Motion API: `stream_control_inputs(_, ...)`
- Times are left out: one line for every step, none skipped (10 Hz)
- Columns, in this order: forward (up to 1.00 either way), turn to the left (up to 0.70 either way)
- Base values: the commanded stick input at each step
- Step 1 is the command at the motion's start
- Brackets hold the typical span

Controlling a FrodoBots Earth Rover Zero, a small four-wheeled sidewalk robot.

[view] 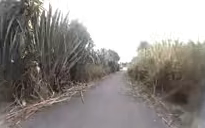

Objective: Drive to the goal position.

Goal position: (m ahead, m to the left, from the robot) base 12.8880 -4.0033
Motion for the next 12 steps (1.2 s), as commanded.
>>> stream_control_inputs(0.70,0.00)
stream_control_inputs(0.70,0.00)
stream_control_inputs(0.70,0.00)
stream_control_inputs(0.70,-0.04)
stream_control_inputs(0.70,-0.28)
stream_control_inputs(0.70,-0.35)
stream_control_inputs(0.70,-0.35)
stream_control_inputs(0.70,-0.35)
stream_control_inputs(0.70,-0.35)
stream_control_inputs(0.70,-0.35)
stream_control_inputs(0.70,-0.35)
stream_control_inputs(0.70,-0.35)
